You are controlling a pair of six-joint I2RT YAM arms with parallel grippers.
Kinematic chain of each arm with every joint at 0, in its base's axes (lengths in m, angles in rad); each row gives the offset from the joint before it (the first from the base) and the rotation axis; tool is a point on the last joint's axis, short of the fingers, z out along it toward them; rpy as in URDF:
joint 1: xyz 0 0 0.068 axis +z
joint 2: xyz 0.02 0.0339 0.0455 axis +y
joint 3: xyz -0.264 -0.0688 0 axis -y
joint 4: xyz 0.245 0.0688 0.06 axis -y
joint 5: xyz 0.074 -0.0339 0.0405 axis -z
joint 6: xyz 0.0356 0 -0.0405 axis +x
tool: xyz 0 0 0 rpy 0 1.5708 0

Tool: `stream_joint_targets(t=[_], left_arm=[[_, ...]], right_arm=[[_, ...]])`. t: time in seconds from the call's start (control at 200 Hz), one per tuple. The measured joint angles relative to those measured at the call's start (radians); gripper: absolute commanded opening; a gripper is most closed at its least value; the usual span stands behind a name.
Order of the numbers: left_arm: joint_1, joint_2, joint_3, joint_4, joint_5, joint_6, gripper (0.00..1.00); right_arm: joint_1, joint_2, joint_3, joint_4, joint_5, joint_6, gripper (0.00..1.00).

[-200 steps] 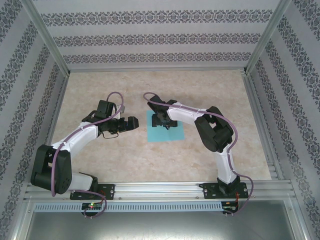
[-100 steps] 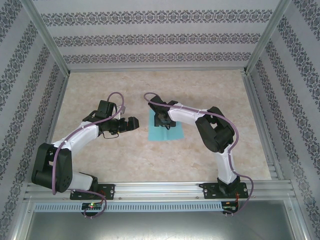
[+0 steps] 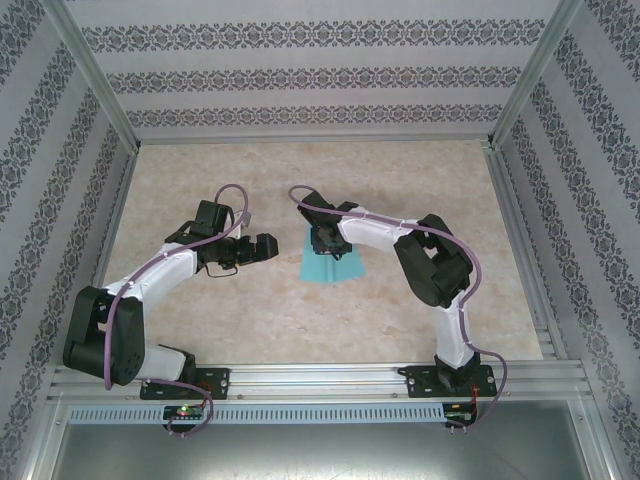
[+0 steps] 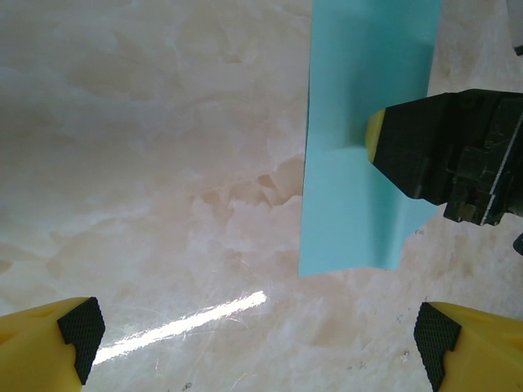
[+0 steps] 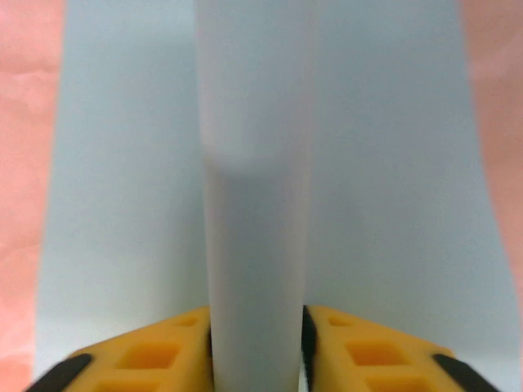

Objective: Fold a paper plane with a square sheet of paper (pick it up from the middle)
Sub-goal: Fold the square sheet of paper in half at the center of the table.

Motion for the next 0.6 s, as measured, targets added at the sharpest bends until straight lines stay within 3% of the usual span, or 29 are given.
stream_joint_targets(t=[0.35,0.6], left_arm=[[0.0,-0.09,0.05,-0.06,-0.033,-0.003,1.0],[0.04,-0.197,0.159,-0.165,-0.056,-0.003,1.0]], right_arm=[[0.0,-0.146,-0.027,0.058,-0.122,0.011,0.23],[-0.002,-0.29,-0.111,0.237,-0.351,0.078,0.24]])
